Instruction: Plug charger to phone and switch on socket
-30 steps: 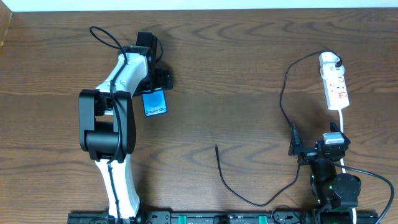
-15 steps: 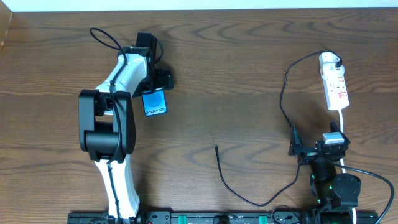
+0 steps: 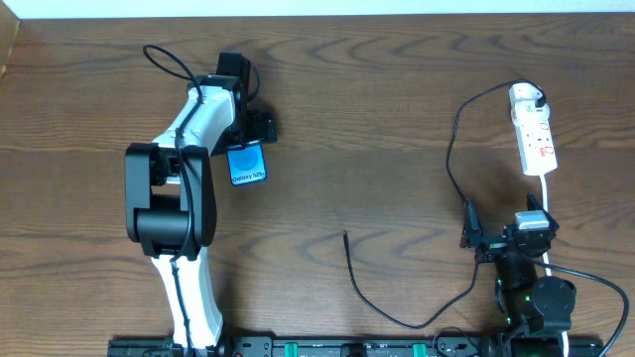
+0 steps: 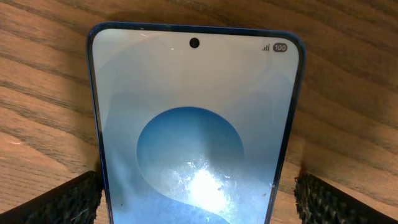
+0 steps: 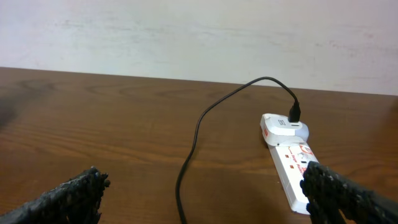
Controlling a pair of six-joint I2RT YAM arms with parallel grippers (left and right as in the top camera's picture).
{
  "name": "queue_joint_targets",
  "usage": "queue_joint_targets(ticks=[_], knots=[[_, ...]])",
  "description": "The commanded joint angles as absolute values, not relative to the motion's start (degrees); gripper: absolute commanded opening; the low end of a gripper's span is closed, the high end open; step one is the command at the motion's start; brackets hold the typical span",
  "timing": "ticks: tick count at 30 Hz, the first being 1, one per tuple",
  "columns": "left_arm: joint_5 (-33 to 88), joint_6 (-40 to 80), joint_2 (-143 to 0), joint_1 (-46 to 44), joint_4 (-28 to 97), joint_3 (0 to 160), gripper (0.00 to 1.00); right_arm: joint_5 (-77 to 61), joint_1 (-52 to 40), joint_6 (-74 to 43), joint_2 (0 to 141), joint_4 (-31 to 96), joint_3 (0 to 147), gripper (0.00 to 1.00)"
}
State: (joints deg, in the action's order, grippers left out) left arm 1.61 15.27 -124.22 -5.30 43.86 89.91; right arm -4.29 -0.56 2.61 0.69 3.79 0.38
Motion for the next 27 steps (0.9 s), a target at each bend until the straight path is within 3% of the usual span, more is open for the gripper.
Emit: queue_joint_targets(ticks=[1, 27], knots=[[1.1, 15.8, -124.4, -5.2, 44.7, 88.3, 0.99, -4.6, -0.8, 3.3, 0.3, 4.0, 0.3, 0.99], [1.1, 16.0, -124.4, -5.2, 45.5, 88.3, 0.99, -4.6, -0.8, 3.3, 0.3, 4.0, 0.3, 0.99]])
